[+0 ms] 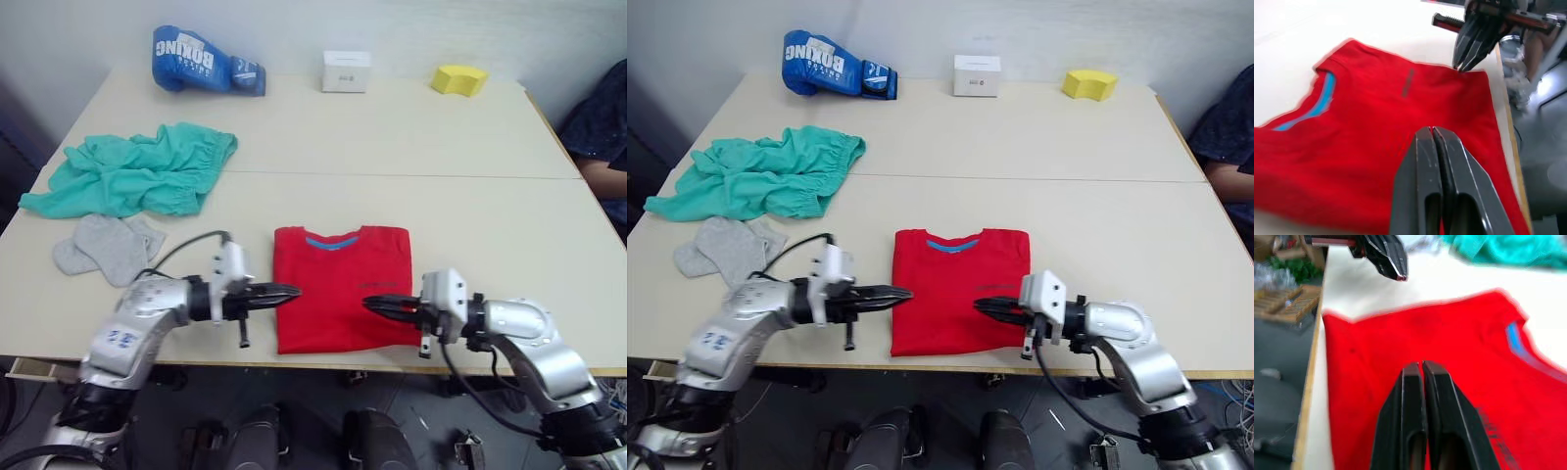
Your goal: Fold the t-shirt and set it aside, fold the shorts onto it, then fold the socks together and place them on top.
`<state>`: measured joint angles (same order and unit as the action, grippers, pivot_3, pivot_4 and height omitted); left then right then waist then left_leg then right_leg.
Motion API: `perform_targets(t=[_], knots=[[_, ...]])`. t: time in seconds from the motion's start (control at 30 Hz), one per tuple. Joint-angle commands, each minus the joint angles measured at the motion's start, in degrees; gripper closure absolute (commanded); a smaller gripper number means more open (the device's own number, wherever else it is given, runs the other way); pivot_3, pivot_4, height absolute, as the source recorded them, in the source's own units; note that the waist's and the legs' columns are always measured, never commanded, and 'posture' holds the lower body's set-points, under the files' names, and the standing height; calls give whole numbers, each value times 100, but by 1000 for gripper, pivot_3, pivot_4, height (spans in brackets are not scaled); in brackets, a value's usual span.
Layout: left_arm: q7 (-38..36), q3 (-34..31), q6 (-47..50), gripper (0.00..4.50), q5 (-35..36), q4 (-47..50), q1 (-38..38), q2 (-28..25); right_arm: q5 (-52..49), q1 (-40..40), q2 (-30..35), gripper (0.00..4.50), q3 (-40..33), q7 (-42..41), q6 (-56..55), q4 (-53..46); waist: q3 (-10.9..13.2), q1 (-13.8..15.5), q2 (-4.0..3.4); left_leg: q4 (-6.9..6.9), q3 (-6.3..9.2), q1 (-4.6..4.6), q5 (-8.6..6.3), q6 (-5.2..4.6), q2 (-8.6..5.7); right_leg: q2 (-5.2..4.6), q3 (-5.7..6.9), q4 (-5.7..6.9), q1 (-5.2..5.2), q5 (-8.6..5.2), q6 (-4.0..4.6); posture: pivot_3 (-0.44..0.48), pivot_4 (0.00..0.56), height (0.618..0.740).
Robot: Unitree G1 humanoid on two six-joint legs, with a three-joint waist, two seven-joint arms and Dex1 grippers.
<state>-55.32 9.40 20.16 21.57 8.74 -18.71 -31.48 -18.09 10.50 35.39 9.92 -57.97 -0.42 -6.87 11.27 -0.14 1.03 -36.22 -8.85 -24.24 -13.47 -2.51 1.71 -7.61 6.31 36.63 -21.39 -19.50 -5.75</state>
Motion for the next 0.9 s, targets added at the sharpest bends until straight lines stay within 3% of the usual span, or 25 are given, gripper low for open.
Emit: perform_targets(t=[0.03, 0.17, 0.3, 0.47, 0.67, 0.9], knots=[[302, 361, -156, 4500, -554, -386, -196, 217, 687, 92, -257, 4470, 104, 295, -913, 743, 0, -4, 1, -3, 0, -2, 0, -1, 0, -1, -1, 3, -2, 0, 0, 0, 150, 740], [702, 615, 19, 4500, -1177, -587, -173, 175, 856, -58, -375, 4470, -421, 871, -1400, 1469, -2, -9, 4, -6, -1, 2, 1, -3, 2, -8, -11, 17, -3, 1, -1, 0, 150, 740], [683, 547, -55, 4500, -1229, -690, 129, 94, 1113, -85, -345, 4470, -713, 1324, -1760, 1939, -33, -15, 9, -8, 7, 15, 1, -2, 5, -13, -16, 17, 13, 1, -1, 0, 150, 740], [622, 227, -687, 4500, -1034, -863, 209, 260, 751, 94, -416, 4470, -868, 1255, -1569, 1529, -47, -30, 5, 0, 9, 28, 1, 7, 9, -16, -16, 16, 20, -1, 2, 0, 150, 740], [463, -174, -904, 4500, -694, -1202, -340, 461, 194, 938, -584, 4470, -550, 662, -604, 937, -47, -79, 5, 1, 14, 12, 7, 7, 10, -16, -12, 26, 1, -1, 3, 0, 150, 740], [796, -14, -1084, 4500, -1137, -1950, -851, 818, 1113, 1789, -1048, 4470, 80, 544, -1493, 2653, -47, -61, 5, 0, 13, 3, 7, 1, -1, -10, -2, 23, 1, -1, 3, 0, 150, 740]])
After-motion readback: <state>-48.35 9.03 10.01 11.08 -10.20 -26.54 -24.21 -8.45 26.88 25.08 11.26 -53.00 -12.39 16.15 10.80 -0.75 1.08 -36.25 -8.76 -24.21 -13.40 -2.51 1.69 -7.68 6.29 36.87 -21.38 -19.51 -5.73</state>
